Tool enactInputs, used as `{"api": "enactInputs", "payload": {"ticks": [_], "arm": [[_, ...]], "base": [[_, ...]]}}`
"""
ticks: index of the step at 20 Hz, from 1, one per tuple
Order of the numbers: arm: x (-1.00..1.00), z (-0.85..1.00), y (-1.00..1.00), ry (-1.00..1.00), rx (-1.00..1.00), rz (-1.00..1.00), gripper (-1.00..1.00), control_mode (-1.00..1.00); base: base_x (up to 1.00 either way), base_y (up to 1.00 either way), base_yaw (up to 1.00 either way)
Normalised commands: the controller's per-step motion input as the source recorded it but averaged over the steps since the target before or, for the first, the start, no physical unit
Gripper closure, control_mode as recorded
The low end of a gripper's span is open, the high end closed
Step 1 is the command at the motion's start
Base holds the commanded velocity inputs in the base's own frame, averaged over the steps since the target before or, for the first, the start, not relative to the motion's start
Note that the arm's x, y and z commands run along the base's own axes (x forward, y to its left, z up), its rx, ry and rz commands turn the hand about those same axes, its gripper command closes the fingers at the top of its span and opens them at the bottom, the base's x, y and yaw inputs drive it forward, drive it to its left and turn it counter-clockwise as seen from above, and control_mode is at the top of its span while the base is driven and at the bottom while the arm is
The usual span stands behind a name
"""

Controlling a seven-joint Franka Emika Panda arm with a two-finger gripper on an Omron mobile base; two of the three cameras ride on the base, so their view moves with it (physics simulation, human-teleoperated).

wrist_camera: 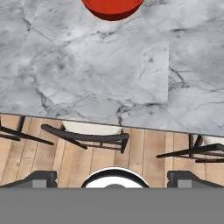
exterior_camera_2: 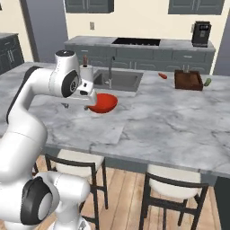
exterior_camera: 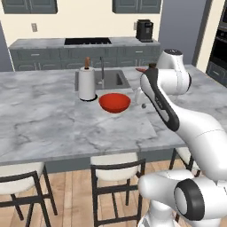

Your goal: Place the two vegetables and bowl onto the tray for setting up a vegetable dip station.

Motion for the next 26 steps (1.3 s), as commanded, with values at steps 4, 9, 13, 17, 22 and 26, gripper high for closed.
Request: {"api": "enactInputs", "payload": {"ticks": [4, 9, 13, 17, 22, 26], "arm": [[0.00, 0.00, 0.00, 0.00, 0.00, 0.00, -1.00, 1.00], [0.00, 0.00, 0.00, 0.00, 0.00, 0.00, -1.00, 1.00], [0.00, 0.00, 0.00, 0.00, 0.00, 0.00, -1.00, 1.00], [0.00, 0.00, 0.00, 0.00, 0.00, 0.00, -1.00, 1.00], [0.00, 0.00, 0.00, 0.00, 0.00, 0.00, -1.00, 1.00], [0.00, 0.00, 0.00, 0.00, 0.00, 0.00, -1.00, 1.00]], "base": [[0.24, 0.58, -0.11], [0.50, 0.41, -0.08], [0.61, 0.26, -0.09], [0.58, 0.16, -0.07], [0.56, 0.11, -0.04], [0.22, 0.05, -0.03]]}}
